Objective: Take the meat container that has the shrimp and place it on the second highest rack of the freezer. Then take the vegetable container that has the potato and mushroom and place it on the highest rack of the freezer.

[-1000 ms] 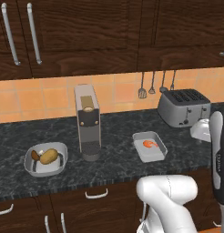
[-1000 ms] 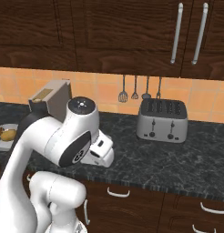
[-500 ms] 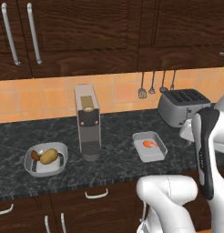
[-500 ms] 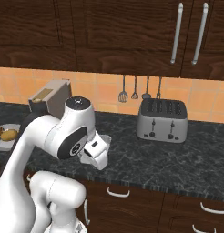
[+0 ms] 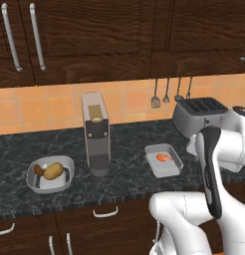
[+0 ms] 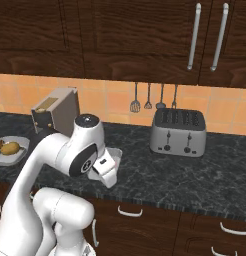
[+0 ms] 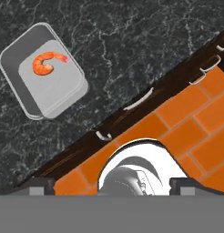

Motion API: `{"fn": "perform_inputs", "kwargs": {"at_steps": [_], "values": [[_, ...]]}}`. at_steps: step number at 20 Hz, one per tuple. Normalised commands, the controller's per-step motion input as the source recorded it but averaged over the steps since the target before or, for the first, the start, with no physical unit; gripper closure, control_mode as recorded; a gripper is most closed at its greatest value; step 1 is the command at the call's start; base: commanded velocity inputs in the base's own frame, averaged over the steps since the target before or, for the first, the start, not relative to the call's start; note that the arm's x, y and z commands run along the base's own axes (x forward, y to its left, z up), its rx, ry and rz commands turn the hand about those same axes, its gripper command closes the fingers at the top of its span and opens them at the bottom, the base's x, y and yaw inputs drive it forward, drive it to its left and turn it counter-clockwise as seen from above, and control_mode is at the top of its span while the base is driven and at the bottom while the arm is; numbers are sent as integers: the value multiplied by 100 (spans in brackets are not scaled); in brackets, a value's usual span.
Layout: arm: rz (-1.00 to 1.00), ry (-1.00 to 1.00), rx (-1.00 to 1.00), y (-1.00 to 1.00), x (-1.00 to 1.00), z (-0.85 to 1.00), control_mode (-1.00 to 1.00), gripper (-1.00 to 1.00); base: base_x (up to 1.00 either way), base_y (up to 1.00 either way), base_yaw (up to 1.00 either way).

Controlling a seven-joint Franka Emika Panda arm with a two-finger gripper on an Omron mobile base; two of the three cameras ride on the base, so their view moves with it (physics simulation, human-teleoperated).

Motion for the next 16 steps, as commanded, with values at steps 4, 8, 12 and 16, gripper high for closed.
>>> {"fn": "perform_inputs", "kwargs": {"at_steps": [4, 8, 12, 16], "values": [[-6, 0, 0, 9, 40, -17, -100, -100, 0, 0, 0], [-4, 0, 0, 3, 38, -11, -100, -100, 0, 0, 0], [-4, 0, 0, 0, 41, -11, -100, -100, 0, 0, 0], [-4, 0, 0, 0, 41, -15, -100, -100, 0, 0, 0]]}}
